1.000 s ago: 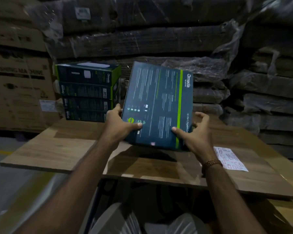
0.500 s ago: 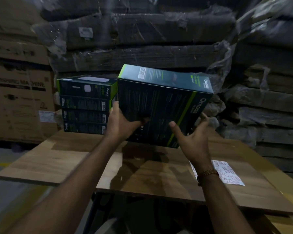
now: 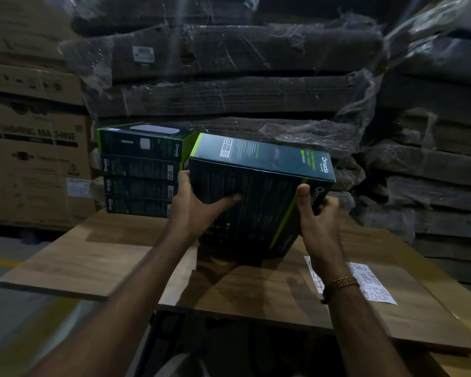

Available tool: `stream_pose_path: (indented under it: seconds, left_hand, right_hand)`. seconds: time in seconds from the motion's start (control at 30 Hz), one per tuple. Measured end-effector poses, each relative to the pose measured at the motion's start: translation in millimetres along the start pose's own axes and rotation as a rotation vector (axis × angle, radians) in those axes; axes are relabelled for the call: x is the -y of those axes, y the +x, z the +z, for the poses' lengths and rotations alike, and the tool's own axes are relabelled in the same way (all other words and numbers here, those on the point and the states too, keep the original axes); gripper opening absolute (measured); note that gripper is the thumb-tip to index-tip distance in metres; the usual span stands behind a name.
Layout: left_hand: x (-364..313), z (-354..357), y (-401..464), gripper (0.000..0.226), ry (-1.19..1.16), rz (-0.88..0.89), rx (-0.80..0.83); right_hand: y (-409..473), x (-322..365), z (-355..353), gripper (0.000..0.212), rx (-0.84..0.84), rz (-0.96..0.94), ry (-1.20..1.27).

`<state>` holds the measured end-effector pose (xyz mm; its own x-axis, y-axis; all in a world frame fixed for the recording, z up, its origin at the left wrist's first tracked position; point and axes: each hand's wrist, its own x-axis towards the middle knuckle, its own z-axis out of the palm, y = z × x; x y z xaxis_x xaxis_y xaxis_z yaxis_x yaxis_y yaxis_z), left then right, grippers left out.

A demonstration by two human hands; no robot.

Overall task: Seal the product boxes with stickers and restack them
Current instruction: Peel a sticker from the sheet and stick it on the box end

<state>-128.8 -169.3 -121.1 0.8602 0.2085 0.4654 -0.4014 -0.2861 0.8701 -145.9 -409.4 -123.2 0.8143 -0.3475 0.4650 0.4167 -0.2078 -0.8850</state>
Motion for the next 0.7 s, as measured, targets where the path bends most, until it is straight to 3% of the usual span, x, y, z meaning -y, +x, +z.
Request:
stream_pose_path:
  seconds: [0.17, 0.3, 0.33, 0.43, 0.63, 0.7]
  left_hand:
    - [-9.8, 0.9, -6.0, 0.110, -0.087, -0.044, 0.028]
    - [-13.3, -5.9, -11.1, 0.140, -0.115, -0.042, 0.078]
    - [-12.0, -8.1, -10.3, 0.137, -0.131, -0.049, 0.085]
    - [-9.9, -10.5, -6.6, 0.096, -0.192, -0.037, 0.106]
    - [4.7, -5.5, -19.3, 0.080, -0.302, 0.005, 0.087]
    - [11.8, -2.1, -26.6, 0.082, -0.306, 0.035, 0.068]
  right_hand:
    - [-5.9, 4.5, -3.4, 0.116, -0.028, 0.006, -0.034]
    - [-8.8, 1.9, -8.2, 0.111, -0.016, 0.008, -0.007]
    - [-9.9, 0.9, -9.3, 0.108, -0.009, 0.012, 0.003]
    - [-14.5, -0.6, -13.0, 0.103, 0.033, 0.004, 0.074]
    - [-22.1, -4.5, -20.2, 0.064, 0.188, -0.029, 0.183]
    - [-24.4, -10.0, -23.0, 0.067, 0.201, -0.003, 0.210]
